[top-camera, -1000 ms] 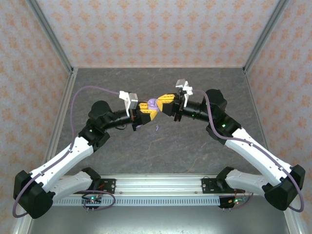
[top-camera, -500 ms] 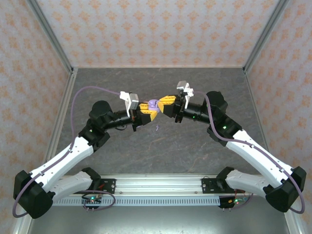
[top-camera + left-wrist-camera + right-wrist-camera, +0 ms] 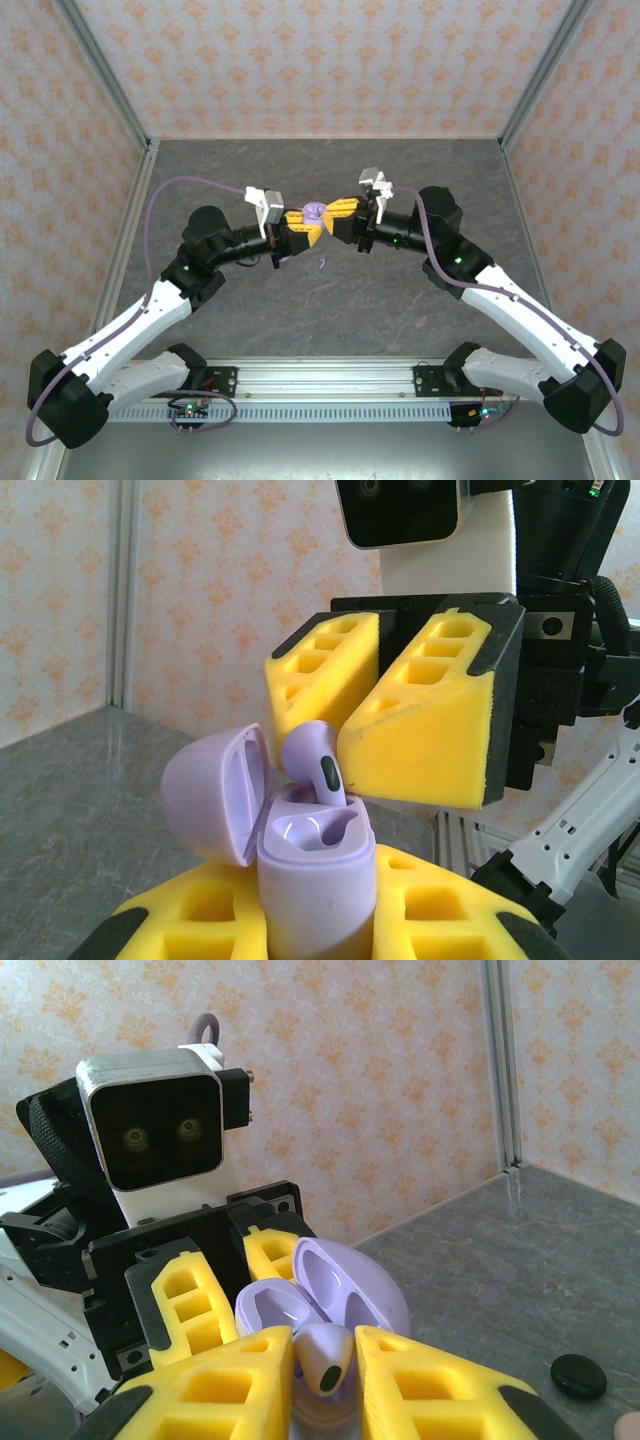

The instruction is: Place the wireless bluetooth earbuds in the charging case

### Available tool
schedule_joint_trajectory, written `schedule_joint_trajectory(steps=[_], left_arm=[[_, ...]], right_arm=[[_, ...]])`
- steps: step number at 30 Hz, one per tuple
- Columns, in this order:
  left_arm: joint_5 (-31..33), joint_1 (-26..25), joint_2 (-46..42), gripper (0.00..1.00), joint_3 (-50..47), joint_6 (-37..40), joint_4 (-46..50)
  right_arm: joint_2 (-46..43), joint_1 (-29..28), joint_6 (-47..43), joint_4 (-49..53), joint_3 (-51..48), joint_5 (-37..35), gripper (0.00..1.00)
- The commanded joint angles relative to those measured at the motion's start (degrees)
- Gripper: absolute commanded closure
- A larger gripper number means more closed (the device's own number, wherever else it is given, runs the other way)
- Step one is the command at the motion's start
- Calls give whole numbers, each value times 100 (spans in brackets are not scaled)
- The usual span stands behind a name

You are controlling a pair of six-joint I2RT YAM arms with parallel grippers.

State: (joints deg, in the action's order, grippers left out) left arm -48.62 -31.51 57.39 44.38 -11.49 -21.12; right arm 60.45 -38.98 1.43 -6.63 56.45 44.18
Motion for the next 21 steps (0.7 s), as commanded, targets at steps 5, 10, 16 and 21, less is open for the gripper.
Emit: schedule_joint_trajectory(steps=[5,10,16,21], left_arm=[[-27,-36,-118,97,209,203,-43],[10,-31,-139,97,187,213,-41],[247,-35,-205,96,154,320,107],[504,-33,-293,96,109,463,289]], right_arm=[[22,-22,-5,130,136,71,65],[-120,39,21,259,253,-39,46],[-401,309,421,439,290,-520,30],[-429,648,771,989,316,-1157,27]])
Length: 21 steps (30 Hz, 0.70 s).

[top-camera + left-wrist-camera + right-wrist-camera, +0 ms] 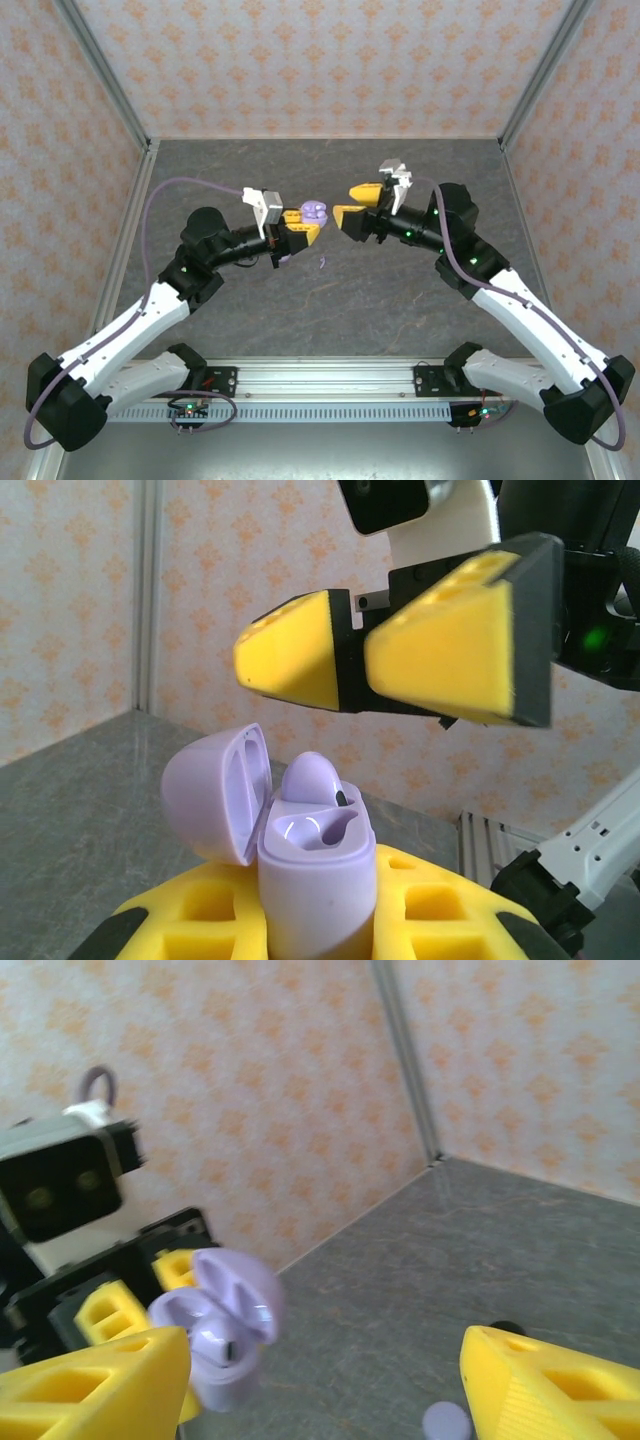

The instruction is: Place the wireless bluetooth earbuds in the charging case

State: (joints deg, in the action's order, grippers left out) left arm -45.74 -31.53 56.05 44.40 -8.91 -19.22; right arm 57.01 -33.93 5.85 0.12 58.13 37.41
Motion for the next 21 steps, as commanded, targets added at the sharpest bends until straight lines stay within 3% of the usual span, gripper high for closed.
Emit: schedule_joint_trajectory(steps=[1,8,11,21], left_arm=[[251,-32,-180,97,99,226,139],[568,-29,-526,98,69,484,460],[676,-29,-679,98,82,576,625],[811,-31,-943,98,93,699,867]], right_arm=[[-73,180,402,387,121,-561,27],[675,255,774,1469,172,-1487,28],[1300,246,1072,1653,168,-1472,31],[3640,-591,1043,2127,843,-2228,30]])
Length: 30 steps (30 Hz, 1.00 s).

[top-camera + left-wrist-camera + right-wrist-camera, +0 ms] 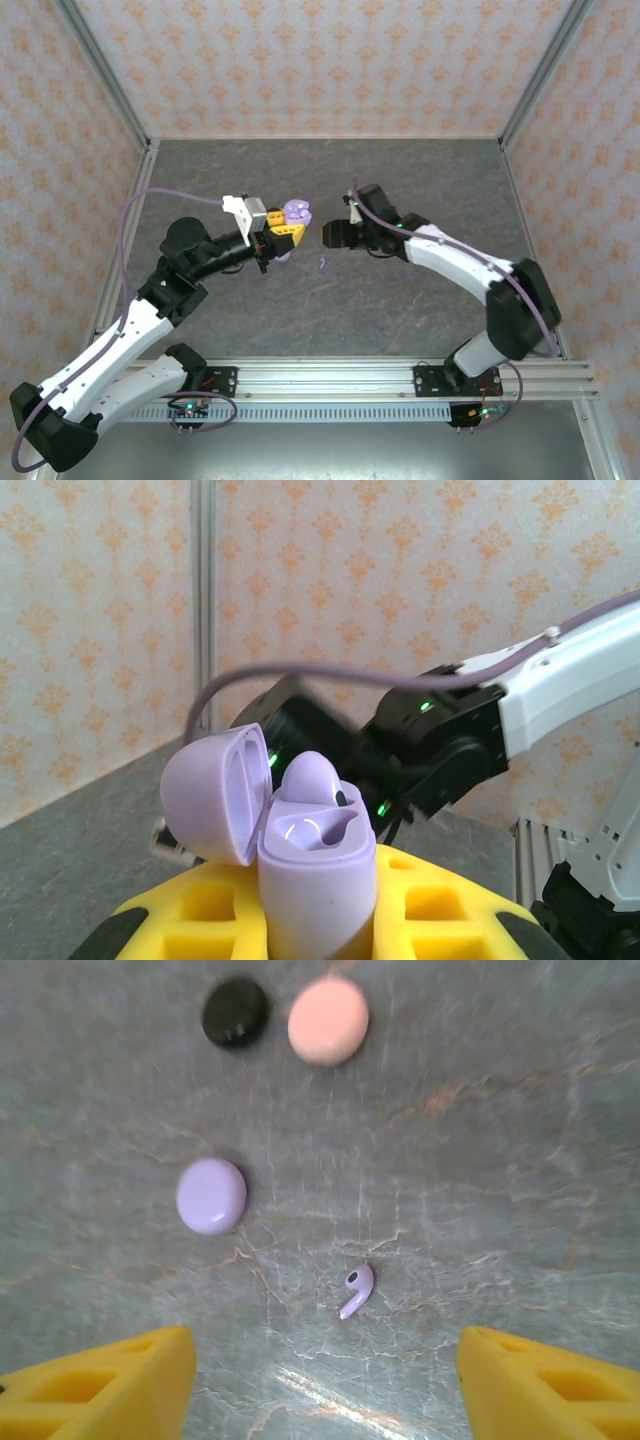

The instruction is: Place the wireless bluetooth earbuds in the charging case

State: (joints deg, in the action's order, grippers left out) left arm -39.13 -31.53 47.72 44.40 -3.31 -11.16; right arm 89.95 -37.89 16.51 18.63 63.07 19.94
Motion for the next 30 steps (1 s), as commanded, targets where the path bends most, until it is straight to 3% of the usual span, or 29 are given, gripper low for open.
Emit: schedule_joint_trajectory(steps=[1,6,13,30], left_arm=[[154,-32,-122,98,85,138,74],[169,-30,-158,98,92,147,134],[174,-34,-141,98,98,147,131],[159,-30,-88,98,120,166,138]], right_arm=[[490,-232,-42,300,429,-533,31],[1208,-298,-121,331,726,-547,44],[1766,-315,-184,558,1025,-404,45],[2489,-453,-350,1016,1532,-454,62]])
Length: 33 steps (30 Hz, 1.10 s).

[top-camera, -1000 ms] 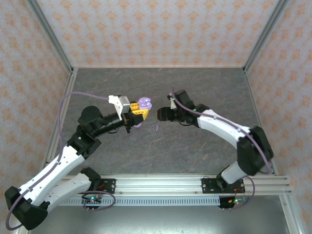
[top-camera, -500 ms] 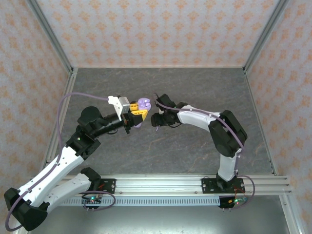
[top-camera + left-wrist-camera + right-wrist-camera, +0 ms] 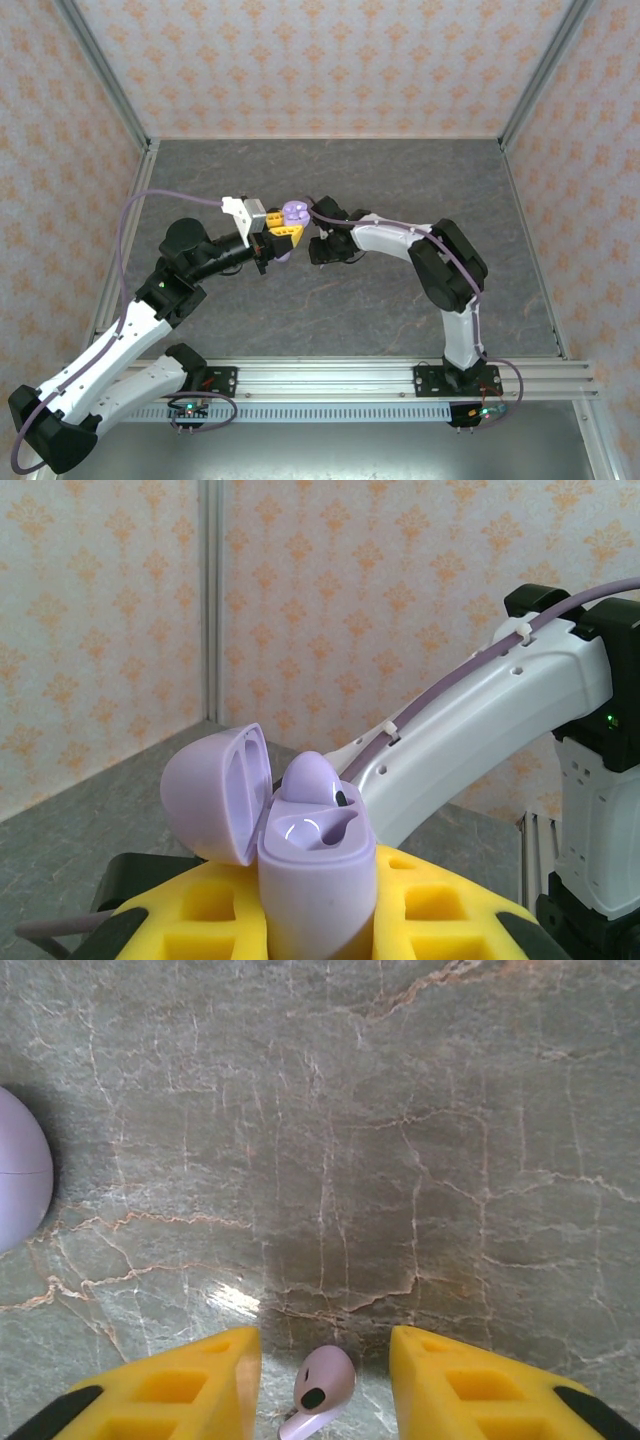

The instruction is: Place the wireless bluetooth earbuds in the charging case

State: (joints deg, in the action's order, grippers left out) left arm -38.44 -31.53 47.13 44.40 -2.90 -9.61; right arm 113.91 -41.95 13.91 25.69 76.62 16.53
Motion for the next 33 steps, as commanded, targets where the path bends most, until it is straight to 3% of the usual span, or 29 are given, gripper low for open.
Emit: schedule_joint_trajectory(steps=[1,27,33], left_arm=[[91,-29,-29,98,119,124,-13],[99,-29,-24,98,71,124,15],[107,-31,-29,98,65,130,18]], right_arm=[[94,-50,-97,342,178,-124,63],[-201,-111,-512,1313,171,-980,62],[-394,-111,-515,1092,161,-564,62]])
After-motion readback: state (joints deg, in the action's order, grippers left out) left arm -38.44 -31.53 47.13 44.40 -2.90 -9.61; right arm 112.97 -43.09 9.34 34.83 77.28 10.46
